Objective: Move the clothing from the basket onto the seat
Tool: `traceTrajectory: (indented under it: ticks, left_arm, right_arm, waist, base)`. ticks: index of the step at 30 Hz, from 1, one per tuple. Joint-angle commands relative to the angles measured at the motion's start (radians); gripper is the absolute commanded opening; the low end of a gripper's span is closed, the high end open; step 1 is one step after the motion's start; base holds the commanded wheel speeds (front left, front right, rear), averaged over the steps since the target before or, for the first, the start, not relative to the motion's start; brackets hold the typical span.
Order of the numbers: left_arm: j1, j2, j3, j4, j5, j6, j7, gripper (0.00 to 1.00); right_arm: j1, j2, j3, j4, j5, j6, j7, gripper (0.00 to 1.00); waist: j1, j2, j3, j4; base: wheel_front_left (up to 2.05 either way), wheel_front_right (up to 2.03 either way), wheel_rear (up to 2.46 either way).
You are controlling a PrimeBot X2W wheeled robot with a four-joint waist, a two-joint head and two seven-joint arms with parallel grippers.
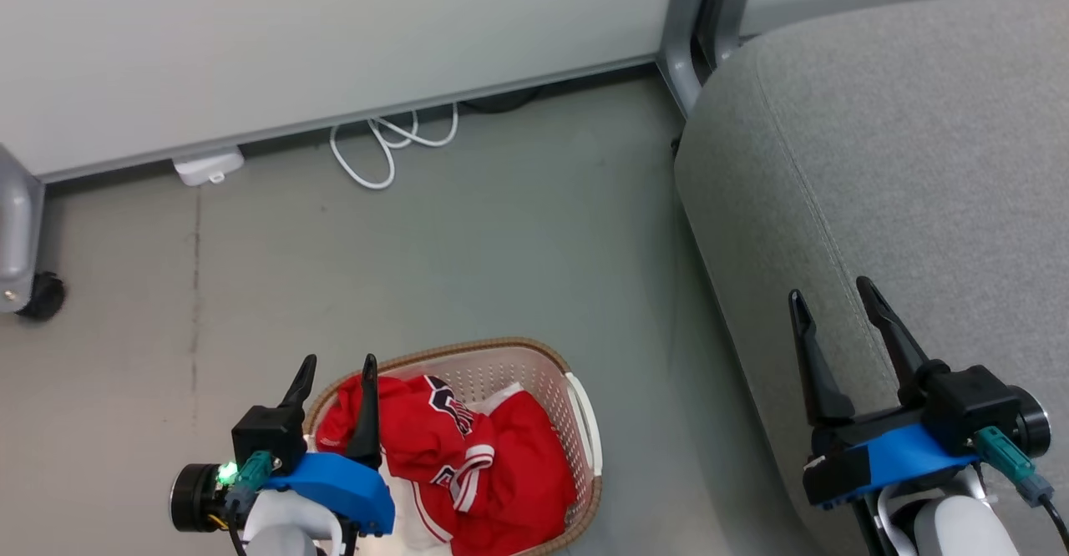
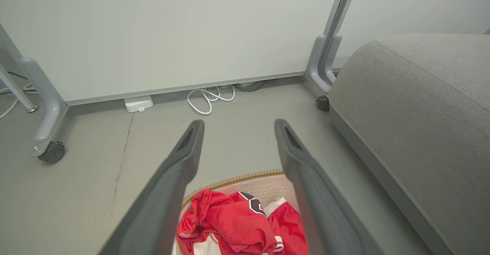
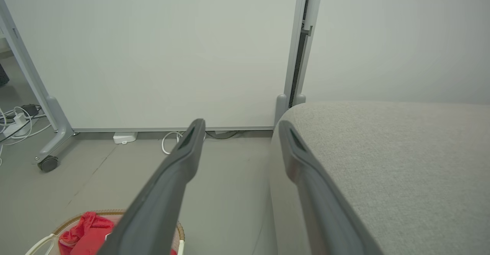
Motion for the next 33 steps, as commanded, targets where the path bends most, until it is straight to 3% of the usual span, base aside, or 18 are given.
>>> traceTrajectory:
  ticks: [1, 20, 25, 30, 33]
  left_arm:
    - [-0.037, 0.006, 0.009, 0.028, -0.008, 0.002, -0.001, 1.0]
    - [-0.265, -0.004, 0.077, 0.415, -0.158, 0.027, 0.03, 1.0]
    - [-0.327, -0.001, 0.097, 0.483, -0.182, 0.054, 0.036, 1.0]
    - [-0.376, 0.01, 0.127, 0.528, -0.201, 0.11, 0.017, 1.0]
    - [-0.403, 0.011, 0.147, 0.552, -0.222, 0.117, 0.014, 1.0]
  right_arm:
    - [-0.024, -0.003, 0.003, 0.003, 0.005, 0.0, -0.01, 1.0]
    - [-0.153, -0.003, 0.037, 0.021, 0.041, 0.0, -0.064, 1.0]
    - [-0.171, -0.003, 0.047, 0.019, 0.045, 0.0, -0.071, 1.0]
    - [-0.182, -0.002, 0.06, 0.012, 0.053, 0.0, -0.076, 1.0]
    - [-0.187, -0.003, 0.068, 0.011, 0.06, 0.0, -0.079, 1.0]
  waist:
    - [-0.0001, 0.0, 0.086, -0.054]
    - [-0.0001, 0.0, 0.368, -0.135]
    - [-0.0001, 0.0, 0.426, -0.15]
    - [-0.0001, 0.0, 0.47, -0.157]
    - [-0.0001, 0.0, 0.489, -0.162]
  base:
    - [0.0, 0.0, 0.0]
    - [0.0, 0.0, 0.0]
    - [0.0, 0.0, 0.0]
    - [0.0, 0.0, 0.0]
    - [0.0, 0.0, 0.0]
